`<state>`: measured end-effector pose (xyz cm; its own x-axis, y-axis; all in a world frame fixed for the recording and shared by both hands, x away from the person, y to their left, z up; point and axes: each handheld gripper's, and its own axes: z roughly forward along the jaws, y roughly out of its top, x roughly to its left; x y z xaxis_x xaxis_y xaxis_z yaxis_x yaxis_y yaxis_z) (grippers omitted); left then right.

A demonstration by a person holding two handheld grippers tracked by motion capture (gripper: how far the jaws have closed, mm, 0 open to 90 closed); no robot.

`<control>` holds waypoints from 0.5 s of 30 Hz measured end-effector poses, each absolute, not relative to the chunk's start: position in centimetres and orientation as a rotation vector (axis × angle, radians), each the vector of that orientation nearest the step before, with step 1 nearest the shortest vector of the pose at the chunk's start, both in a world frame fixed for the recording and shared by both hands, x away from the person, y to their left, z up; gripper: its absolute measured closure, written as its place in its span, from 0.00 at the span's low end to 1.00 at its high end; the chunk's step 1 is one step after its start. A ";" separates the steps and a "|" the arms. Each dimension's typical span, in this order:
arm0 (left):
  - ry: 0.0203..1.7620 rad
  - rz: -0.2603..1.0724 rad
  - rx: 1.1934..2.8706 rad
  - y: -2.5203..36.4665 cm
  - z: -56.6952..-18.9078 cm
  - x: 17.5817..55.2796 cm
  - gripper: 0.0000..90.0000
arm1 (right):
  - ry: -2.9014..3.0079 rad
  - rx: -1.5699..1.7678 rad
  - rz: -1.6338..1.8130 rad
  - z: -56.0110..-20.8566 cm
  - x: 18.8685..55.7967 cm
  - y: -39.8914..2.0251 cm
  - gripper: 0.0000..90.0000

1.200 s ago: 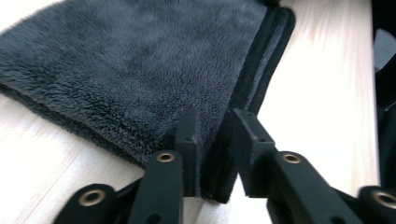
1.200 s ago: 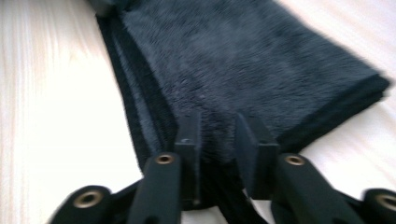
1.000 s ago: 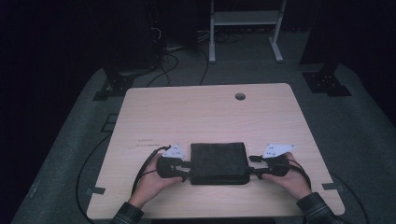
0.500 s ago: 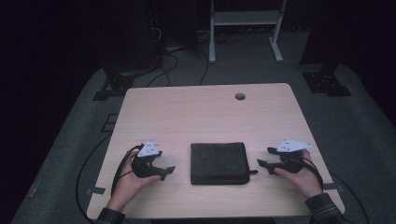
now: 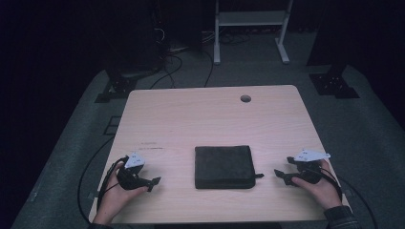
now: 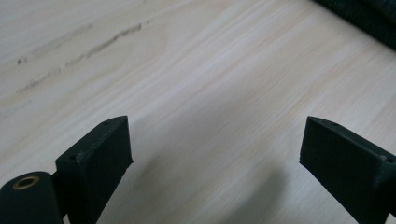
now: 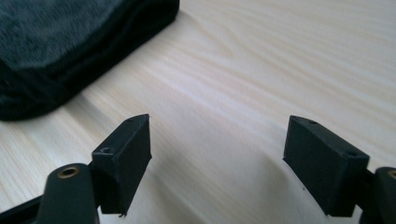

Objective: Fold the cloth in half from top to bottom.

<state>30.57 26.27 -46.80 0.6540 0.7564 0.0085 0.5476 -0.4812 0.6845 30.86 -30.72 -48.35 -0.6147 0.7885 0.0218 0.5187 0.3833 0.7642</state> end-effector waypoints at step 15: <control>1.004 0.444 2.166 27.8 -48.4 29.7 0.00 | 2.321 1.160 1.025 -48.7 30.7 -31.2 0.16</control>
